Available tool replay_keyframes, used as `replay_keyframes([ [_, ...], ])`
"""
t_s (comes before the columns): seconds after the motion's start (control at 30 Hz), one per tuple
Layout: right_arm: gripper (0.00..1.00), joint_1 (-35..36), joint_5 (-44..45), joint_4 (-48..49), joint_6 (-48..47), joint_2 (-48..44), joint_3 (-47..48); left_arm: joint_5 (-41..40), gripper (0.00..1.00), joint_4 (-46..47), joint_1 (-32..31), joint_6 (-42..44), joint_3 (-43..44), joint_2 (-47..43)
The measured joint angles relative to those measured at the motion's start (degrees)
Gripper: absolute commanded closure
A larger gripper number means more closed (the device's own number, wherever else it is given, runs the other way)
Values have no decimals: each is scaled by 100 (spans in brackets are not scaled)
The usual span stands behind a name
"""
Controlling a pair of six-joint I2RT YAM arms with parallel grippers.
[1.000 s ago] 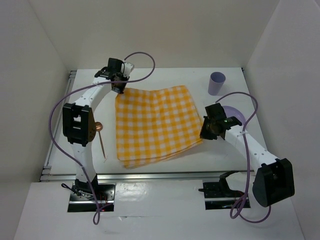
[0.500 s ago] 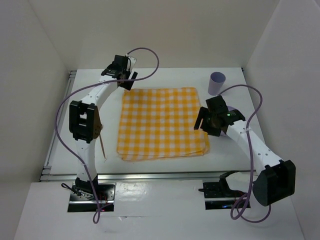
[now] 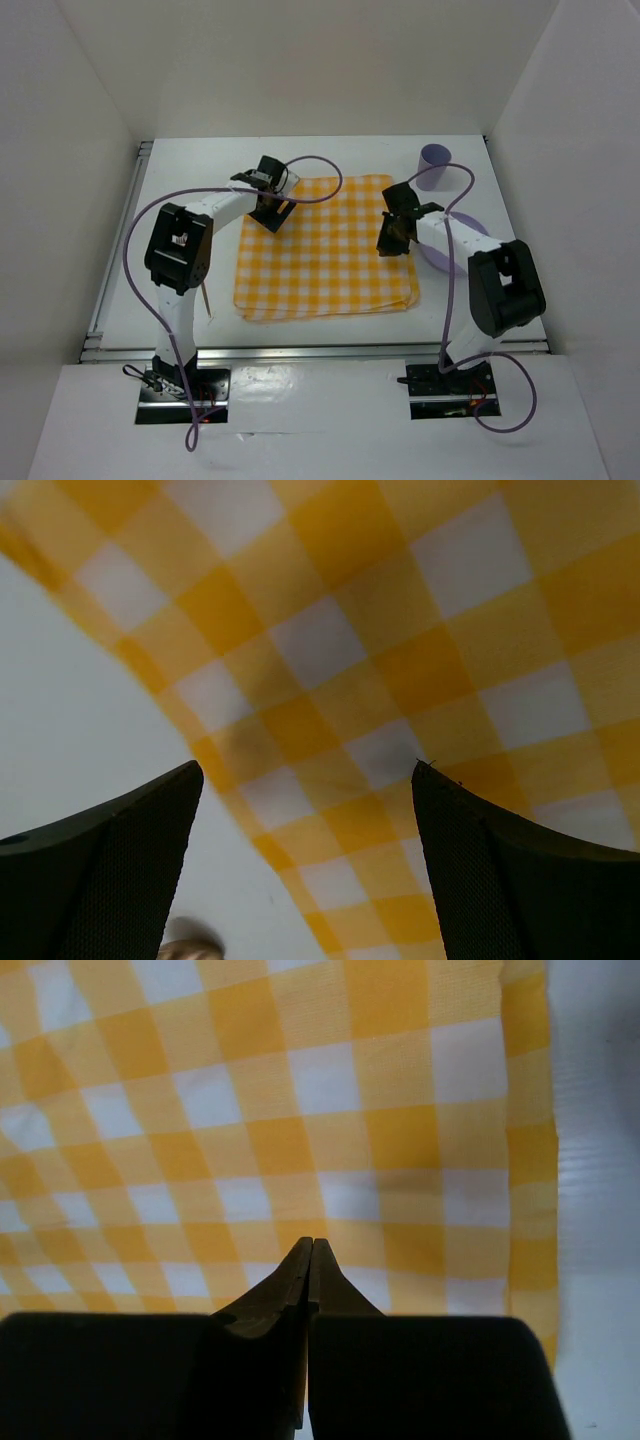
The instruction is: Set the dinner table for one person
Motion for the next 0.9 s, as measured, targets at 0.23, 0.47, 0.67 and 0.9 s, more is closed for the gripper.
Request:
replay_keyframes([
  [0.23, 100, -24, 46, 280, 210, 448, -297, -46, 9, 264, 48, -151, -138, 297],
  [0.47, 29, -188, -61, 282, 345, 442, -415, -42, 9, 280, 72, -153, -116, 306],
  [0.67, 0, -422, 334, -133, 579, -417, -127, -11, 9, 205, 90, -328, -79, 304],
  [0.9, 0, -1134, 1128, -754, 2424, -2210, -636, 203, 9, -197, 122, -603, 208, 291],
])
